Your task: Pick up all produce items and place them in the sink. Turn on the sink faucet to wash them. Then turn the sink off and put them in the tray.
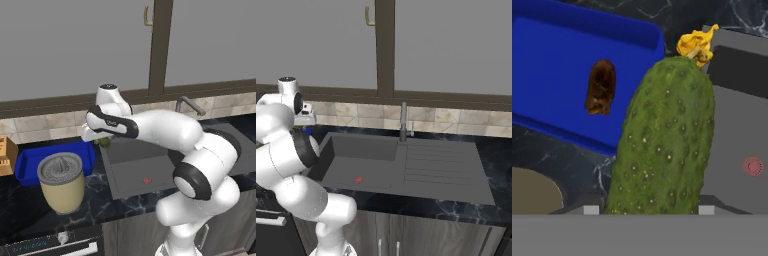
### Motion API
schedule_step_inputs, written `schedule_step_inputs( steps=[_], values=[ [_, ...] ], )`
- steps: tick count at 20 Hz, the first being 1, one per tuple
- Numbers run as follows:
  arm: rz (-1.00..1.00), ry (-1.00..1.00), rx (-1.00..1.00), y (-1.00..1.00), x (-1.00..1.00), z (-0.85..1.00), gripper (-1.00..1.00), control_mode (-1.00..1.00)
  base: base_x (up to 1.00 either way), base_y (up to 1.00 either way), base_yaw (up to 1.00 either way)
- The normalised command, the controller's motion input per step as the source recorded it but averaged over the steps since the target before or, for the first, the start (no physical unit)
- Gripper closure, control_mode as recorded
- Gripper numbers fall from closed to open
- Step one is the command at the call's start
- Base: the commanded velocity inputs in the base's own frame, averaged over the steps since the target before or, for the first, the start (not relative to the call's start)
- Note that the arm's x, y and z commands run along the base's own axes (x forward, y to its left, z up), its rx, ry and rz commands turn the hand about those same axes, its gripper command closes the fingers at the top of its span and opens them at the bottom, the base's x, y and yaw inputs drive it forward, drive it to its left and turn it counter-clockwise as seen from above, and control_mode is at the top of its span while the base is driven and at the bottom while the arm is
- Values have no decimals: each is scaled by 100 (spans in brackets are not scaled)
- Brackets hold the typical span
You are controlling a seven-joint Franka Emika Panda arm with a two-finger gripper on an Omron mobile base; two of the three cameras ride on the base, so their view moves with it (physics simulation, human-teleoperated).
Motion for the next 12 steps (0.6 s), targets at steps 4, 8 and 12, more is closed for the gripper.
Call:
schedule_step_inputs(
  steps=[4, 8, 12],
  values=[
    [11, 0, -5, 46, 3, -26, 100, -100, 0, 0, 0],
    [9, 0, -6, 46, 12, -26, 100, -100, 0, 0, 0],
    [6, 0, -5, 38, 24, -27, 100, -100, 0, 0, 0]
  ],
)
